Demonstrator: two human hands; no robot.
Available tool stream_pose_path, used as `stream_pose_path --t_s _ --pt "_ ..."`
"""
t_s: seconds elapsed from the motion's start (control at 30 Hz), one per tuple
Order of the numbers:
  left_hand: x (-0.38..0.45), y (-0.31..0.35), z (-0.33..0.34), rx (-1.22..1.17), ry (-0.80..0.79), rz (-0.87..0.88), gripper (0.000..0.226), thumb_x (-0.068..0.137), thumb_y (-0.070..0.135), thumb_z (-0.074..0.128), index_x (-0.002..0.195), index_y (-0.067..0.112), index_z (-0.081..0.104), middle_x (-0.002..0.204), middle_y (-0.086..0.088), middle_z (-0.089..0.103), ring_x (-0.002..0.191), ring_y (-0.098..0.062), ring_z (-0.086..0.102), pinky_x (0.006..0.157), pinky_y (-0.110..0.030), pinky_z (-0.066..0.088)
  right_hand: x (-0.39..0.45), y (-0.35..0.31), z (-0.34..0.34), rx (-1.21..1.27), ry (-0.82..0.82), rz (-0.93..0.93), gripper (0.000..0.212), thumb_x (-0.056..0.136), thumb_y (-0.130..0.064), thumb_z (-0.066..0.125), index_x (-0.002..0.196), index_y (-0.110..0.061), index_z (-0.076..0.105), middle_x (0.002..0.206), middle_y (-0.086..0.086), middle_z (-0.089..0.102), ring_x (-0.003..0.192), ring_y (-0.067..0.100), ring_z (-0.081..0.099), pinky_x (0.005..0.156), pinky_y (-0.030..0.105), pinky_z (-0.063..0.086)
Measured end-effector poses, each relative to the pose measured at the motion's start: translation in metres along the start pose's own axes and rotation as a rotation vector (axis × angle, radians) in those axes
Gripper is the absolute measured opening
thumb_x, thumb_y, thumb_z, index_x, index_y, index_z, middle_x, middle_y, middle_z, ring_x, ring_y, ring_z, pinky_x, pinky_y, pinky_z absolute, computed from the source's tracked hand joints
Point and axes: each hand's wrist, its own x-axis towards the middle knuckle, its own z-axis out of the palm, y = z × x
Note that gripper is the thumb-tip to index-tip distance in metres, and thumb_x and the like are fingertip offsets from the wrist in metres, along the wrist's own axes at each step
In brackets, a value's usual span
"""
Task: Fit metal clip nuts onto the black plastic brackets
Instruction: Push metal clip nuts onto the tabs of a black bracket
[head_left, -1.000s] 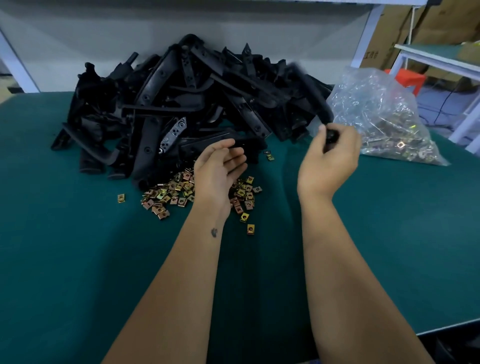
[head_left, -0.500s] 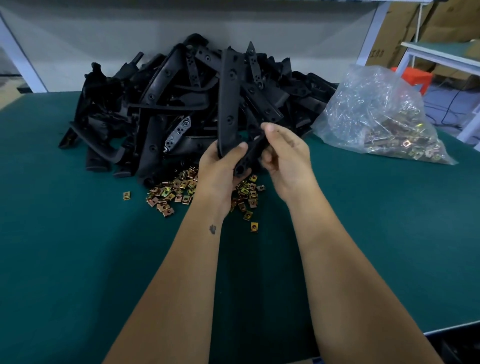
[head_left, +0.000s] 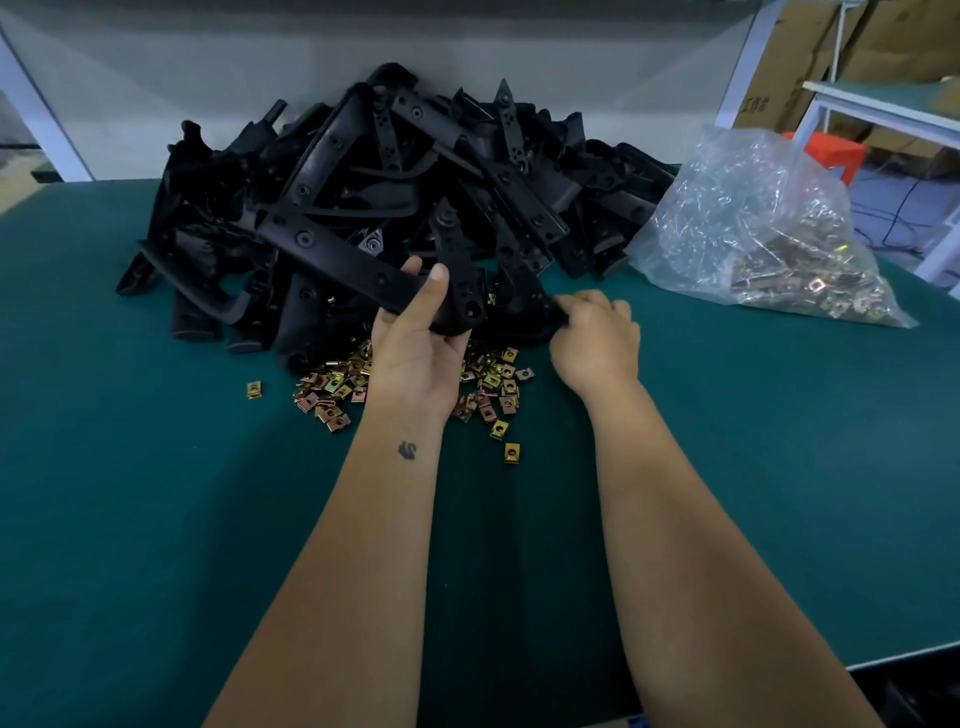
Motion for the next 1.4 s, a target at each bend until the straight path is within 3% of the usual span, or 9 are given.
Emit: stream_pose_path --t_s 0.2,0.4,0.5,0.63,0.77,1.0,1.4 --pt "0.002 0.0 -0.001 0.05 -0.032 0.012 0.02 0.093 -0.001 0.062 0.101 0.017 0.061 0.092 -0.004 0.077 0.091 -0.017 0.074 0.088 -0.038 0.059 -0.001 -0.002 -0.002 0.004 0.097 0.075 0.023 0.098 -0.02 0.055 0.117 -0.018 0.068 0.124 0.008 0.058 0.118 0.031 0.043 0.093 0.036 0.034" --pt "0.0 -0.001 -0.001 0.062 -0.035 -0.022 0.023 0.092 -0.003 0.061 0.103 0.017 0.062 0.101 -0.008 0.075 0.098 -0.022 0.073 0.082 -0.038 0.061 -0.003 -0.003 -0.004 0.029 0.154 0.119 0.026 0.091 -0.002 0.052 0.111 -0.013 0.064 0.116 0.011 0.06 0.11 0.033 0.049 0.09 0.036 0.039" --pt "-0.001 -0.001 -0.001 0.095 -0.027 -0.034 0.025 0.092 -0.004 0.061 0.105 0.018 0.061 0.103 -0.007 0.073 0.1 -0.022 0.071 0.077 -0.037 0.061 -0.005 -0.006 -0.006 0.222 0.243 0.128 0.026 0.092 0.0 0.052 0.113 -0.011 0.062 0.115 0.01 0.054 0.097 0.022 0.054 0.081 0.028 0.042" --pt "-0.001 -0.002 0.0 0.121 -0.026 -0.038 0.027 0.092 -0.003 0.061 0.106 0.019 0.061 0.103 -0.005 0.073 0.102 -0.023 0.07 0.078 -0.037 0.061 -0.007 -0.022 -0.011 0.783 0.389 0.106 0.02 0.087 -0.005 0.07 0.102 -0.017 0.067 0.108 0.002 0.054 0.068 -0.003 0.054 0.076 0.011 0.049" --pt "0.001 -0.002 -0.002 0.115 -0.035 -0.013 0.026 0.092 -0.004 0.06 0.105 0.019 0.06 0.094 -0.004 0.076 0.095 -0.021 0.073 0.074 -0.036 0.061 -0.011 -0.036 -0.011 1.116 0.298 0.136 0.023 0.082 -0.001 0.076 0.09 -0.022 0.07 0.11 0.014 0.066 0.078 0.002 0.065 0.073 0.011 0.051" --pt "0.004 -0.002 -0.003 0.123 -0.064 -0.009 0.027 0.093 -0.004 0.058 0.107 0.019 0.06 0.089 -0.002 0.077 0.087 -0.016 0.074 0.072 -0.034 0.06 -0.017 -0.047 -0.011 1.49 0.077 0.138 0.018 0.088 0.004 0.066 0.091 -0.011 0.075 0.087 0.003 0.076 0.085 0.013 0.073 0.077 0.019 0.055" --pt "-0.001 0.003 -0.002 0.124 -0.114 -0.029 0.028 0.093 -0.006 0.057 0.109 0.017 0.059 0.101 -0.009 0.074 0.094 -0.021 0.072 0.082 -0.034 0.06 -0.021 -0.049 -0.015 1.607 -0.103 0.099 0.016 0.086 0.007 0.066 0.097 -0.004 0.071 0.08 0.004 0.074 0.074 0.013 0.069 0.07 0.021 0.055"
